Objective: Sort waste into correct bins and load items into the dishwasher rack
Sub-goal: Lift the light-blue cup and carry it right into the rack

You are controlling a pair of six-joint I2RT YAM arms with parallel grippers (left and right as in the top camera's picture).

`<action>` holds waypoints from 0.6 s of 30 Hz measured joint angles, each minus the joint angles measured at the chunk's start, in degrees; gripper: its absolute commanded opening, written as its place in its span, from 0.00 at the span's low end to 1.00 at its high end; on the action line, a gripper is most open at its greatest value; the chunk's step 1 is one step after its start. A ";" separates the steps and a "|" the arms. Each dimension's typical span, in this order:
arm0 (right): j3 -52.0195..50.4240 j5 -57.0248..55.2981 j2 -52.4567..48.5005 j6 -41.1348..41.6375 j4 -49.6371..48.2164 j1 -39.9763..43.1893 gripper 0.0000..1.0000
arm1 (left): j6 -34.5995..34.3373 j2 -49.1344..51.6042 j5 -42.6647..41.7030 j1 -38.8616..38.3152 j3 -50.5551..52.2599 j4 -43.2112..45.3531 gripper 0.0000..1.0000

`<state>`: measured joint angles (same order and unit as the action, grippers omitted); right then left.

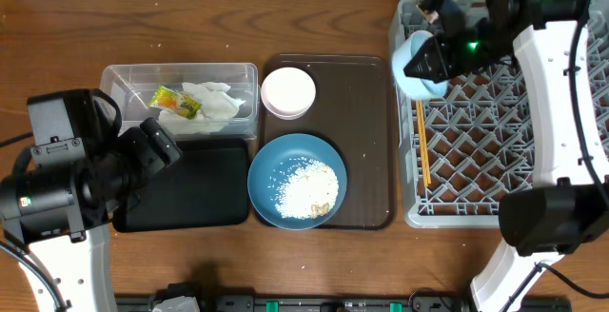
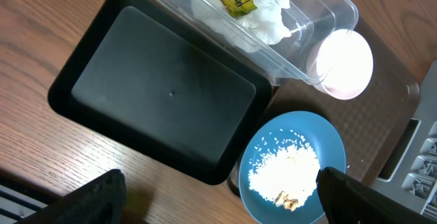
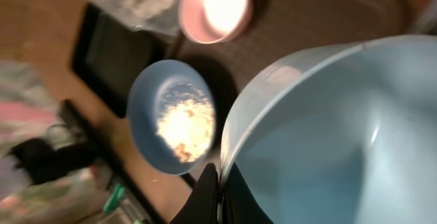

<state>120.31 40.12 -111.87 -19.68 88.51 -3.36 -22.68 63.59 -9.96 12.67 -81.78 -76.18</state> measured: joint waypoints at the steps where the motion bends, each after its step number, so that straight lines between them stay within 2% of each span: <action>1: -1.18 1.84 -0.04 -1.16 0.00 0.46 0.01 | 0.00 0.00 0.02 0.00 0.00 0.00 0.91; 7: -10.34 13.16 -0.24 -8.50 -2.71 5.33 0.01 | 0.00 0.00 0.00 0.00 0.00 -0.02 0.91; 18: -30.18 33.00 -0.26 -14.29 -22.40 16.37 0.01 | 0.00 0.00 0.02 0.00 0.00 0.00 0.91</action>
<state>90.13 73.12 -112.14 -33.98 66.11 13.02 -22.68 63.59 -9.93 12.67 -81.78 -76.18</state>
